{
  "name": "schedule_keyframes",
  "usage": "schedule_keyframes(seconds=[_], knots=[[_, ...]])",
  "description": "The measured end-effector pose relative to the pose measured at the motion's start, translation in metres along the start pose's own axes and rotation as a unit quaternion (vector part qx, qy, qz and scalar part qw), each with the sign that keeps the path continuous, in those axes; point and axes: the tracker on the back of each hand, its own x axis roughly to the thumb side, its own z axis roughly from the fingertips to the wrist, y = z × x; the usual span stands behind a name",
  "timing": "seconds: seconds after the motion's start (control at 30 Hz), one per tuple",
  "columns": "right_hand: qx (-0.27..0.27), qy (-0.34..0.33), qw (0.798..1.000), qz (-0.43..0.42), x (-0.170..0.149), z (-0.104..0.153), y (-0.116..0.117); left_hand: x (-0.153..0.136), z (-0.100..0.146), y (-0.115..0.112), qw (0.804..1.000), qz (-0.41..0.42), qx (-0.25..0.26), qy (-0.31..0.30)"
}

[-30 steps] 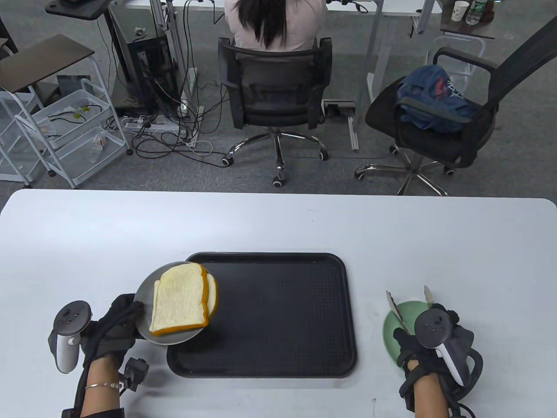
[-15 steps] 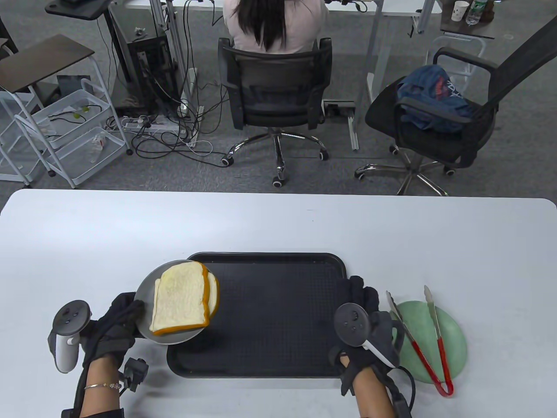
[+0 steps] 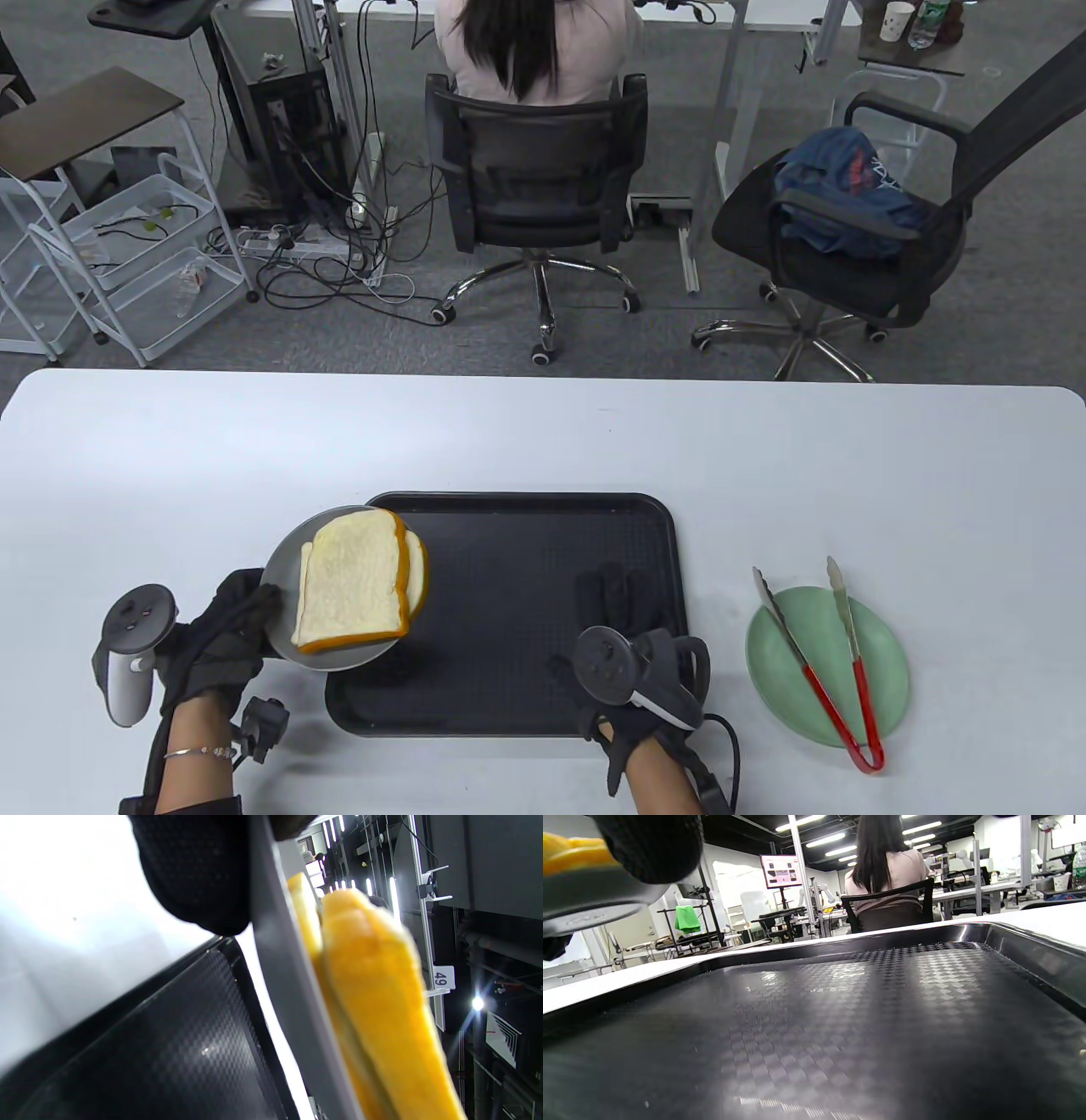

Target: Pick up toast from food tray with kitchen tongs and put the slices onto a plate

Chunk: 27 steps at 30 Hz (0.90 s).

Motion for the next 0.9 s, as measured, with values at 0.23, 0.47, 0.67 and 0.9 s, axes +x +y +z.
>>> schedule_keyframes(seconds=[0.23,0.47,0.67,0.9], knots=[[0.005,-0.031,0.999,0.006,0.001,0.006,0.007,0.002,0.0,-0.002,1.0,-0.009,0.001,0.002],[0.026,-0.042,0.999,0.006,0.0,0.005,0.018,-0.004,-0.001,0.002,1.0,-0.002,0.023,0.02],[0.03,-0.051,0.998,-0.002,0.003,0.004,0.021,-0.012,0.001,0.011,0.997,0.013,0.065,0.044],[0.044,-0.053,0.998,-0.012,0.004,0.004,0.022,-0.026,0.006,0.023,0.99,0.043,0.112,0.075]])
